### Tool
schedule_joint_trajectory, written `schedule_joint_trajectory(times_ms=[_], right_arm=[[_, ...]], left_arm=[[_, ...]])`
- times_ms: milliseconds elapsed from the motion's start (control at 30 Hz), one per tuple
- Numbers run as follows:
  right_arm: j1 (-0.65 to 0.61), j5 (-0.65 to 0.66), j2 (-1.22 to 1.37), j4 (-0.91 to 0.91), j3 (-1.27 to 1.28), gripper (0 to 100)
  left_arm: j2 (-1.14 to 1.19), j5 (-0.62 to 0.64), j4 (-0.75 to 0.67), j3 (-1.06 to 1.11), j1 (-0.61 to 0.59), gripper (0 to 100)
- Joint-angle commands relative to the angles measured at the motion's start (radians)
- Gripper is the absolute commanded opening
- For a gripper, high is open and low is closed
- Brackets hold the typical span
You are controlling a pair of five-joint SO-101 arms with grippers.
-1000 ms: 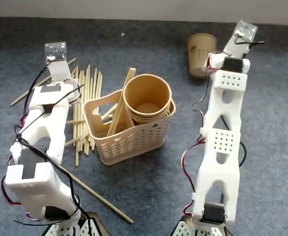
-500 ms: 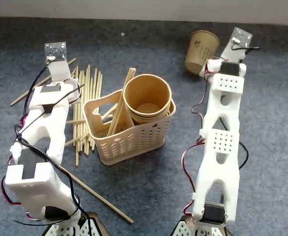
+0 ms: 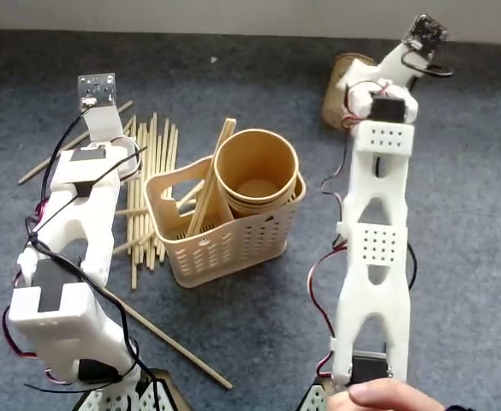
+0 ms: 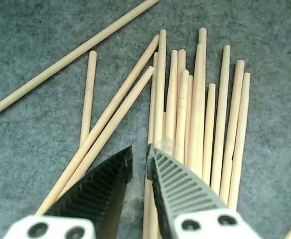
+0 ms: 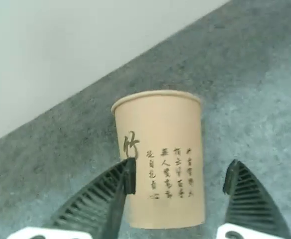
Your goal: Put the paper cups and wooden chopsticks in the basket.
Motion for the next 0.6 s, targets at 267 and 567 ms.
schedule_joint_trajectory(times_ms=[267,567], right_arm=[[-0.028,-0.003,0.051,0.186,-0.104,28.6],[-0.016,0.305,0.004,0.662,-0.094,23.7]], left_arm=[[-0.002,-0.008,-0.014,-0.035,0.025,9],[-0.002,-0.069,-0.040,-0.030,0.035,9]])
